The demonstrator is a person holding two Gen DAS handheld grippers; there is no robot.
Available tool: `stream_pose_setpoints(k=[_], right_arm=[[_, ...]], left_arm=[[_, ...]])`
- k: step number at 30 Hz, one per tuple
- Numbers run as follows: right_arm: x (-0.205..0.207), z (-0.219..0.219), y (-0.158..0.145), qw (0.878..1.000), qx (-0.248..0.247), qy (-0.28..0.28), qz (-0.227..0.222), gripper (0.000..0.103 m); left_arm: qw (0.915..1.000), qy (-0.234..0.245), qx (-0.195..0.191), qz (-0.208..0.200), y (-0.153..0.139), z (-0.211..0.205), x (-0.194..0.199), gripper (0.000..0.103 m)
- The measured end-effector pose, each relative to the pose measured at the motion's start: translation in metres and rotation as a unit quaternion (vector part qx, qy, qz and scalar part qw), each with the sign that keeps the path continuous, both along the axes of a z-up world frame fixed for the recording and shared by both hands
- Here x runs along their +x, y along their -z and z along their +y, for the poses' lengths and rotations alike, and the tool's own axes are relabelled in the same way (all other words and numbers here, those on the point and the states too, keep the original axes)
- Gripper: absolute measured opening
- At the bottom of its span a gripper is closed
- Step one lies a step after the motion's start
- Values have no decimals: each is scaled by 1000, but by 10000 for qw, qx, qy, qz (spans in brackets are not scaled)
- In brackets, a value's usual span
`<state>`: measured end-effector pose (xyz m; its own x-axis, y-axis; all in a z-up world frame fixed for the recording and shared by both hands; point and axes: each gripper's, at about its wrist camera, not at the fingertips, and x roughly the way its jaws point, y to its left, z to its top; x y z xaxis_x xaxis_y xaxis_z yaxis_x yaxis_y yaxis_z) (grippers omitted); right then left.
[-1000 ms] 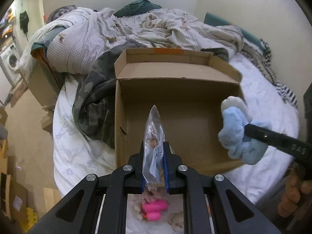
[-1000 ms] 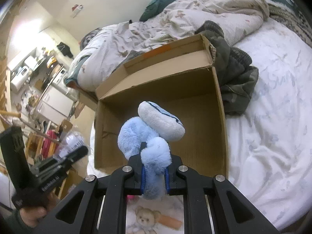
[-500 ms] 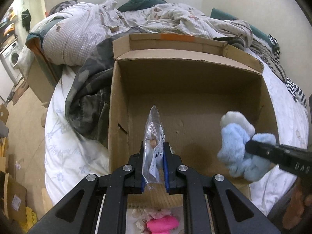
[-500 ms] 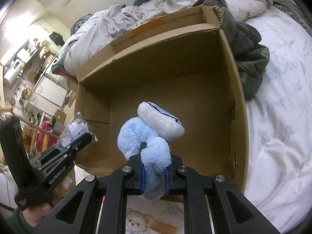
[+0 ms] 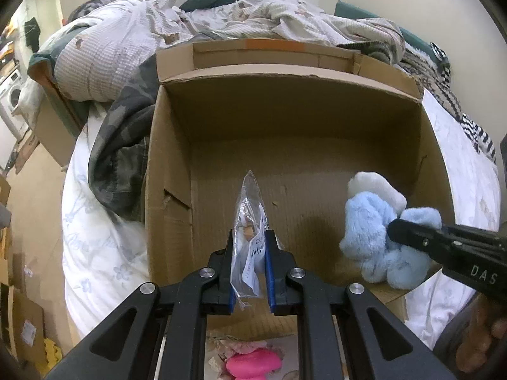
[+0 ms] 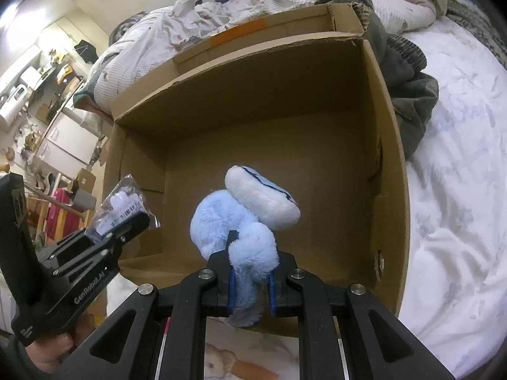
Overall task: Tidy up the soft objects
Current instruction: 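Carry both items into the box and open both tools to release them, then withdraw both tools from the box back toward the remaining items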
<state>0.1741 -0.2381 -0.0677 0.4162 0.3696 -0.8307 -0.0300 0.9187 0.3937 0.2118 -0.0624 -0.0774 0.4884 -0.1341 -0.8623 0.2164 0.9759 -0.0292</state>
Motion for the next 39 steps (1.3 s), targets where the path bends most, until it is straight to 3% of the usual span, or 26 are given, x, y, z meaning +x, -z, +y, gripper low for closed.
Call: stream_pose_setpoints(k=[9,12,15,16,17,21,24,25,26,27,33,35,39], right_arm=[[1,3,1,10000,-42,-4,2,17],[2,3,2,10000,-34,-1,16,17],[1,2,3,10000,-46,29,22,17],[1,2,3,10000,-43,39,26,17],[2,1,3,10000,-33,42,31,17],[2,1,3,10000,-35,50,20,19],[2,0,3,10000,-17,79,16,30],[2,0,3,9999,-54,92,13,44],[2,0,2,9999,-105,112,0,69],[1,1,0,9998,-123,137,-76,76],[-4,4,-17,9982,-251,123,-522,84],[-7,3,-24,9970,-261,210,-700,103],[-11,-2,-33,9948,-128,348,-944,103]], left_arm=[[9999,-84,71,50,3,-2,2,14],[9999,-92,81,115,4,-3,2,19],[9999,-32,-16,154,4,-6,1,41],[9999,-28,-7,122,3,-6,1,56],[10000,-33,20,46,1,-7,-1,65],[9998,30,153,-113,-5,-10,-3,66],[9997,17,221,-114,-3,-11,-3,66],[9997,15,229,-107,-3,-10,-3,66],[9997,4,235,-103,-3,-10,-3,66],[9997,-9,231,-104,-3,-9,-2,66],[9998,-76,159,-111,-6,-5,-3,66],[9998,-84,96,-146,-9,-4,-4,66],[9994,-159,-16,-298,-19,1,-9,66]])
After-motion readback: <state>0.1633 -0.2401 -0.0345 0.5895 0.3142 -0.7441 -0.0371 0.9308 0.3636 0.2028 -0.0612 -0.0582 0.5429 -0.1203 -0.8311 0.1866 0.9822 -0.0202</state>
